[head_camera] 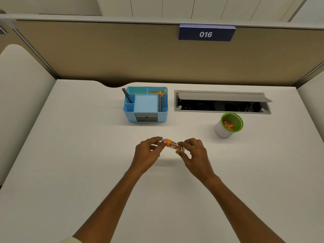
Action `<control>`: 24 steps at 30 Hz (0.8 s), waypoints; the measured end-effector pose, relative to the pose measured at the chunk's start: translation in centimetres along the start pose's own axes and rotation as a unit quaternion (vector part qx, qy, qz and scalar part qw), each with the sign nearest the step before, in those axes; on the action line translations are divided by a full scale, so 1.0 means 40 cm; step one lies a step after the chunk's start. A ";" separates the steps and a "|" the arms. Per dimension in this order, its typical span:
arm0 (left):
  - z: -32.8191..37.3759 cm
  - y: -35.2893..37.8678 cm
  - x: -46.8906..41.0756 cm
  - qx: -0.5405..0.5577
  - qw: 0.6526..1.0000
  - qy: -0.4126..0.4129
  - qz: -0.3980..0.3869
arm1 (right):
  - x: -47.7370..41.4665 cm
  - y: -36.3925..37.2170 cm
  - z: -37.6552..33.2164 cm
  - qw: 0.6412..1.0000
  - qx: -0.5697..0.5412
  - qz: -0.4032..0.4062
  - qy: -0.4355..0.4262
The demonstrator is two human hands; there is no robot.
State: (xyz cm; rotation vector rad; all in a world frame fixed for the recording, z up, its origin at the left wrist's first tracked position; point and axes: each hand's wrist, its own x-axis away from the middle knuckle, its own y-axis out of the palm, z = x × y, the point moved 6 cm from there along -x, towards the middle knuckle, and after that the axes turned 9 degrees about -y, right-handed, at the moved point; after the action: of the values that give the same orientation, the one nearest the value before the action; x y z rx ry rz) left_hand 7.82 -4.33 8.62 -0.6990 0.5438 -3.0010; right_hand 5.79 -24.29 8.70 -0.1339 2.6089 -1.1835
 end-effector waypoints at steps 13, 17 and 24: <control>0.194 0.018 0.092 0.027 0.992 0.103 -0.068 | -0.025 -0.193 -0.148 0.994 -0.065 -0.033 -0.082; 0.219 0.026 0.115 0.035 0.989 0.115 -0.081 | -0.034 -0.191 -0.176 0.992 -0.054 -0.059 -0.101; 0.241 0.026 0.131 0.027 0.988 0.126 -0.089 | -0.024 -0.190 -0.201 0.991 -0.049 -0.050 -0.111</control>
State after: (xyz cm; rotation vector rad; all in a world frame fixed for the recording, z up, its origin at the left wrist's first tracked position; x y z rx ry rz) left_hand 7.18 -8.98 18.60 -0.3841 0.4245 -3.2835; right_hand 4.22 -23.31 19.65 -0.3974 2.4883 -1.0066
